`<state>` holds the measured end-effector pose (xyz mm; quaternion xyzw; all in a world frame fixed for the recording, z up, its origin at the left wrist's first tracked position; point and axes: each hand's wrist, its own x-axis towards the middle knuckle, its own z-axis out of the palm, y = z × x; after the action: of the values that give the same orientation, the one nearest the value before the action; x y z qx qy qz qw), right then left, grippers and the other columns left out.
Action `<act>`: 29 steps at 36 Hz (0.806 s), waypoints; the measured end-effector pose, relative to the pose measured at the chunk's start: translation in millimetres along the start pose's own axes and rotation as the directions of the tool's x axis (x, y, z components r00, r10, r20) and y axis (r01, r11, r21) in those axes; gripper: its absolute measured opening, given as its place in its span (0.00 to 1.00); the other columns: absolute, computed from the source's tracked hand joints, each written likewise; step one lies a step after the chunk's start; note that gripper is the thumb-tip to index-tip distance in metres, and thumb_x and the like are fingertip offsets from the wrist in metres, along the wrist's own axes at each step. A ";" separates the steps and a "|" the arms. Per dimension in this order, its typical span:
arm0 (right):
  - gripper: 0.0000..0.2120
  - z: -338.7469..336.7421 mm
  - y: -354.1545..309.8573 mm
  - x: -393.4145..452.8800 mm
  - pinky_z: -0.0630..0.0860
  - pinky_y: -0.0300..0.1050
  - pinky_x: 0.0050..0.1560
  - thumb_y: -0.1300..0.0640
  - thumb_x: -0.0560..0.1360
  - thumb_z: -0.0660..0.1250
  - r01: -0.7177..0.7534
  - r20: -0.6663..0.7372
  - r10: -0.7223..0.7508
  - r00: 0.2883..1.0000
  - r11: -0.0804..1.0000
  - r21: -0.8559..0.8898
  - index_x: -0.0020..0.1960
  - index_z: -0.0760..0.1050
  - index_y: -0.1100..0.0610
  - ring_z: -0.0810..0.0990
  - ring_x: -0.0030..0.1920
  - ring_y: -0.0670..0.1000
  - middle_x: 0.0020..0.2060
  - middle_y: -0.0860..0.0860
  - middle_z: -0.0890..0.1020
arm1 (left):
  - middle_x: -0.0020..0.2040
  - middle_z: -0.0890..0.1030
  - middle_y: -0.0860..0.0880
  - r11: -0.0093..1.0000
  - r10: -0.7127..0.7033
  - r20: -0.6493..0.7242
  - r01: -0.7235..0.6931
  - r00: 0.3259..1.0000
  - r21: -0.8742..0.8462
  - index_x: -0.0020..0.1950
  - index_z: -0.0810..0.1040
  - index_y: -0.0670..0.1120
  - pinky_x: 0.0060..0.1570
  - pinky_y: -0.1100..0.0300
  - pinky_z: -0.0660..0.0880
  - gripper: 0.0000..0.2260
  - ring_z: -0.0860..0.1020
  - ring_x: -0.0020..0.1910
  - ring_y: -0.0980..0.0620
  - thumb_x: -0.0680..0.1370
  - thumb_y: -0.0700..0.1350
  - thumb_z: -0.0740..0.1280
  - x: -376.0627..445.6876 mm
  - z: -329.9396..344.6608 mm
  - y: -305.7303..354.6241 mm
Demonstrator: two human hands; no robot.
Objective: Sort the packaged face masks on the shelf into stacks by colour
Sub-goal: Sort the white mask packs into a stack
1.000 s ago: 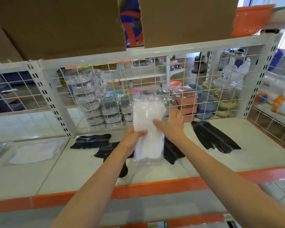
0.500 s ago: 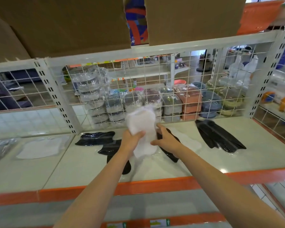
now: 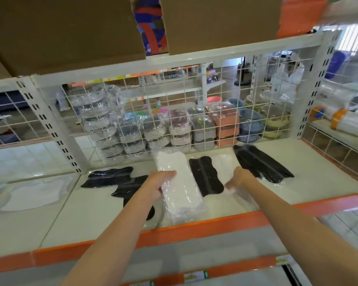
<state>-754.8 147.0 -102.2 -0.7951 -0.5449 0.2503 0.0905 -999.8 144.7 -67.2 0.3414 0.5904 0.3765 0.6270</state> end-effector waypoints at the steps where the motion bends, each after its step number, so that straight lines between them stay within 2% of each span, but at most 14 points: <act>1: 0.18 -2.2 0.7 -2.1 0.75 0.47 0.53 0.58 0.73 0.69 -0.009 0.004 0.008 1.000 0.999 0.034 0.60 0.71 0.63 0.77 0.55 0.58 0.52 0.57 0.77 | 0.46 0.80 0.41 1.000 -0.012 0.018 0.012 1.000 -0.026 0.57 0.75 0.37 0.46 0.53 0.76 0.09 0.79 0.44 0.45 0.77 0.36 0.66 1.4 2.9 -0.3; 3: 0.13 -6.1 0.8 -4.2 0.74 0.46 0.52 0.60 0.76 0.64 -0.016 -0.065 0.017 0.998 1.000 0.022 0.59 0.73 0.64 0.78 0.56 0.58 0.53 0.59 0.79 | 0.47 0.80 0.41 0.998 -0.026 0.046 0.029 0.999 -0.060 0.55 0.75 0.38 0.51 0.49 0.74 0.07 0.78 0.45 0.44 0.78 0.36 0.64 3.5 8.3 -0.8; 5: 0.12 -8.9 -0.3 -1.7 0.73 0.48 0.56 0.62 0.79 0.58 -0.029 -0.203 0.035 0.979 0.999 0.034 0.60 0.73 0.65 0.76 0.58 0.60 0.57 0.60 0.77 | 0.46 0.79 0.40 0.997 -0.033 0.053 0.037 0.998 -0.068 0.53 0.75 0.38 0.57 0.47 0.73 0.04 0.78 0.44 0.44 0.79 0.35 0.63 6.0 12.2 -0.6; 7: 0.12 -11.6 0.3 2.2 0.71 0.53 0.61 0.61 0.78 0.60 -0.017 -0.266 0.048 0.963 0.993 0.118 0.61 0.71 0.63 0.72 0.60 0.62 0.60 0.62 0.72 | 0.44 0.78 0.40 0.996 -0.026 0.046 0.030 0.999 -0.084 0.51 0.74 0.37 0.58 0.47 0.71 0.03 0.77 0.42 0.44 0.79 0.35 0.61 7.1 15.7 0.7; 9: 0.20 -11.5 1.4 2.5 0.68 0.57 0.64 0.55 0.76 0.66 -0.034 -0.224 0.069 0.972 0.987 0.160 0.65 0.65 0.60 0.68 0.64 0.63 0.63 0.61 0.67 | 0.43 0.78 0.40 0.994 -0.029 0.057 0.034 0.998 -0.099 0.52 0.73 0.37 0.55 0.47 0.71 0.04 0.76 0.41 0.44 0.80 0.35 0.60 7.8 19.3 1.4; 12: 0.33 -2.5 3.8 -3.8 0.69 0.53 0.63 0.49 0.72 0.71 -0.048 -0.171 0.053 0.984 0.998 0.034 0.68 0.61 0.61 0.68 0.65 0.62 0.64 0.61 0.68 | 0.43 0.78 0.41 0.995 -0.041 0.068 0.047 0.997 -0.090 0.53 0.73 0.37 0.53 0.49 0.71 0.04 0.76 0.40 0.45 0.80 0.35 0.60 9.7 23.9 1.0; 15: 0.25 5.7 6.4 -5.9 0.74 0.47 0.54 0.53 0.72 0.72 -0.043 -0.107 0.049 0.993 0.998 0.055 0.62 0.68 0.64 0.77 0.57 0.58 0.55 0.58 0.77 | 0.43 0.78 0.40 0.995 -0.039 0.089 0.047 0.995 -0.087 0.50 0.74 0.37 0.49 0.49 0.73 0.04 0.77 0.41 0.45 0.80 0.35 0.61 9.9 26.5 1.5; 18: 0.12 3.6 2.3 -7.6 0.76 0.45 0.46 0.60 0.74 0.67 -0.053 -0.075 0.065 0.995 0.987 0.149 0.56 0.73 0.63 0.78 0.45 0.54 0.44 0.56 0.77 | 0.46 0.79 0.40 0.996 -0.041 0.080 0.048 0.996 -0.077 0.51 0.76 0.37 0.49 0.51 0.74 0.04 0.78 0.43 0.44 0.79 0.37 0.62 12.5 24.2 2.1; 20: 0.12 -0.5 -5.2 -7.5 0.75 0.46 0.49 0.58 0.77 0.63 -0.020 -0.172 0.051 0.984 0.984 0.179 0.58 0.73 0.62 0.78 0.47 0.55 0.47 0.56 0.78 | 0.49 0.80 0.39 0.995 -0.049 0.068 0.055 0.996 -0.085 0.57 0.75 0.38 0.53 0.48 0.74 0.09 0.78 0.46 0.43 0.79 0.39 0.63 14.4 21.6 2.7; 22: 0.15 -3.9 -15.0 -5.2 0.74 0.49 0.56 0.55 0.79 0.60 0.065 -0.271 0.019 0.962 0.953 0.296 0.64 0.70 0.60 0.78 0.55 0.57 0.55 0.57 0.78 | 0.49 0.80 0.40 0.993 -0.051 0.052 0.057 0.997 -0.107 0.60 0.74 0.38 0.53 0.47 0.73 0.10 0.78 0.46 0.43 0.80 0.40 0.62 13.9 20.4 3.6; 24: 0.17 -9.0 -25.8 -5.9 0.77 0.51 0.57 0.54 0.79 0.60 0.202 -0.314 -0.034 0.949 0.829 0.522 0.66 0.68 0.58 0.79 0.54 0.56 0.56 0.57 0.78 | 0.47 0.80 0.40 0.989 -0.039 0.041 0.044 0.998 -0.142 0.61 0.73 0.37 0.51 0.47 0.73 0.11 0.78 0.44 0.43 0.81 0.40 0.61 15.0 18.8 3.4; 26: 0.12 -15.4 -37.1 -12.6 0.79 0.45 0.45 0.57 0.78 0.62 0.306 -0.304 -0.103 0.947 0.580 0.755 0.61 0.71 0.57 0.80 0.44 0.51 0.51 0.55 0.79 | 0.48 0.80 0.40 0.985 -0.005 0.030 0.010 1.000 -0.171 0.62 0.73 0.37 0.51 0.47 0.72 0.12 0.78 0.44 0.43 0.81 0.41 0.60 16.4 17.3 3.8; 28: 0.04 -20.8 -46.8 -21.4 0.74 0.39 0.36 0.59 0.77 0.65 0.276 -0.203 -0.222 0.954 0.377 0.884 0.50 0.73 0.53 0.77 0.37 0.47 0.43 0.52 0.78 | 0.54 0.79 0.40 0.975 0.030 0.014 -0.026 0.999 -0.222 0.63 0.72 0.37 0.53 0.47 0.72 0.14 0.78 0.49 0.42 0.82 0.43 0.60 16.3 16.9 5.4; 29: 0.03 -22.2 -50.9 -26.1 0.74 0.38 0.34 0.60 0.76 0.67 0.232 -0.132 -0.290 0.948 0.343 0.910 0.47 0.73 0.53 0.77 0.35 0.46 0.40 0.51 0.78 | 0.57 0.79 0.40 0.964 0.048 0.016 -0.042 0.999 -0.264 0.64 0.73 0.38 0.53 0.47 0.73 0.16 0.78 0.52 0.42 0.82 0.47 0.60 18.7 16.2 5.8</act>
<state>-792.9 146.0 -54.1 -0.5080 -0.4376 0.5117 0.5372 -983.8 164.1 -70.0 0.2724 0.5205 0.4619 0.6645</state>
